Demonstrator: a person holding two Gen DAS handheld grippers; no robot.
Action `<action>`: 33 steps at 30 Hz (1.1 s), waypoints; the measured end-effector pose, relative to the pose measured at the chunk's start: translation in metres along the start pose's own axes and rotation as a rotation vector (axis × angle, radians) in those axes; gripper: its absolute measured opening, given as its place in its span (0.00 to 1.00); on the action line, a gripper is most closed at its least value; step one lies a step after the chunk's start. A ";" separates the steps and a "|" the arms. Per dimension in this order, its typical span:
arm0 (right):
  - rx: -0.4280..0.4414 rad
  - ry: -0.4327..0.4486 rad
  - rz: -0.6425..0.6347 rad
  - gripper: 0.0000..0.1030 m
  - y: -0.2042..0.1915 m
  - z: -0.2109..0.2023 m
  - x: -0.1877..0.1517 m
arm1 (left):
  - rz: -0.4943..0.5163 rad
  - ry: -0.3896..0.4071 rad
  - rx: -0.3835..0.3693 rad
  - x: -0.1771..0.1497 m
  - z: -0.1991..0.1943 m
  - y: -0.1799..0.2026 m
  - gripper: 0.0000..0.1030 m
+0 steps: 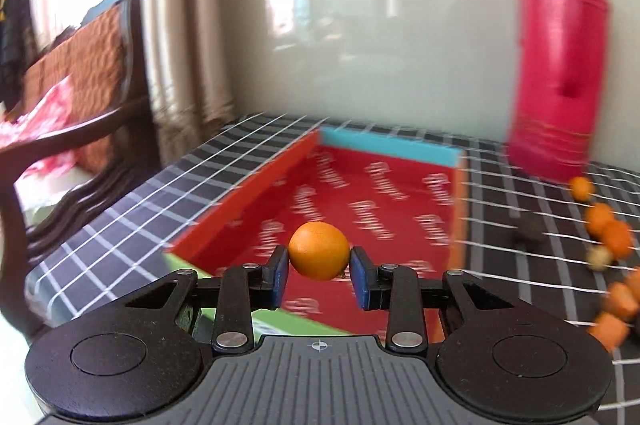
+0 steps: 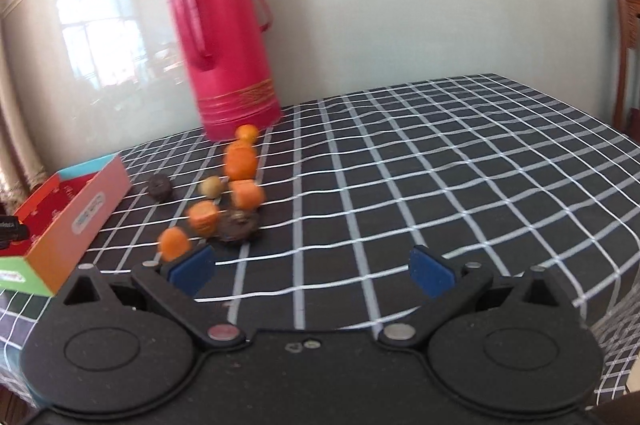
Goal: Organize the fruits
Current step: 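Carry the mandarin with the left tool into the box and release, then drop the carrot chunk into the box from the right tool while the left tool withdraws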
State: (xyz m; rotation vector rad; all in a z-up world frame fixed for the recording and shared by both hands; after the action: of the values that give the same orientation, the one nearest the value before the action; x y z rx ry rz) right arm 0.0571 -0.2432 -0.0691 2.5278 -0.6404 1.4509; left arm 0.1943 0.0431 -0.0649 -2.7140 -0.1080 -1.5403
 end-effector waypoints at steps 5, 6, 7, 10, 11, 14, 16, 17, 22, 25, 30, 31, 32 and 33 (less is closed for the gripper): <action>0.051 0.028 -0.108 0.95 -0.034 0.004 0.006 | -0.058 -0.016 0.027 0.003 0.008 -0.018 0.33; 0.059 0.035 -0.130 0.95 -0.042 0.006 0.008 | -0.061 -0.017 0.026 0.003 0.007 -0.017 0.33; 0.068 0.040 -0.148 0.95 -0.049 0.009 0.011 | -0.070 -0.016 0.023 0.002 0.008 -0.017 0.34; 0.124 0.044 -0.178 0.95 -0.068 0.016 0.014 | -0.112 0.002 -0.012 0.001 0.001 -0.021 0.42; 0.143 0.043 -0.183 0.93 -0.073 0.019 0.015 | -0.119 0.011 -0.015 0.001 -0.002 -0.022 0.49; 0.185 0.022 -0.209 0.75 -0.086 0.029 0.015 | -0.131 0.053 -0.003 0.003 -0.010 -0.028 0.64; 0.191 -0.010 -0.223 0.57 -0.093 0.039 0.013 | -0.144 0.083 0.015 0.004 -0.018 -0.034 0.77; 0.195 -0.030 -0.222 0.50 -0.096 0.044 0.012 | -0.151 0.102 0.028 0.004 -0.022 -0.038 0.84; 0.191 -0.071 -0.206 0.41 -0.102 0.058 0.003 | -0.168 0.178 0.094 0.002 -0.042 -0.058 0.89; 0.184 -0.095 -0.205 0.32 -0.106 0.067 0.000 | -0.180 0.175 0.110 0.000 -0.042 -0.068 0.91; 0.181 -0.076 -0.186 0.24 -0.107 0.067 0.000 | -0.222 0.136 0.123 -0.003 -0.034 -0.086 0.91; 0.185 -0.071 -0.181 0.23 -0.108 0.066 0.000 | -0.232 0.134 0.129 -0.004 -0.034 -0.088 0.91; 0.194 -0.058 -0.182 0.20 -0.110 0.065 0.000 | -0.242 0.133 0.137 -0.005 -0.034 -0.091 0.91; 0.201 -0.045 -0.185 0.20 -0.113 0.062 0.001 | -0.253 0.131 0.143 -0.006 -0.034 -0.095 0.91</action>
State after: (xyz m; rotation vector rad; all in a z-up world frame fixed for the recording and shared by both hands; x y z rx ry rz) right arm 0.1554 -0.1634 -0.0917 2.6919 -0.2688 1.4625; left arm 0.1556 0.1355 -0.0542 -2.5600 -0.5563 -1.6917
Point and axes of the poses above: each gripper's, at about its wrist camera, not at the fingertips, and z roughly the way its jaws point, y to its right, x to its top, the point moved 2 cm from there along z, roughly the way its jaws point, and after that the axes turned 10 degrees about -x, right-handed, at the moved point
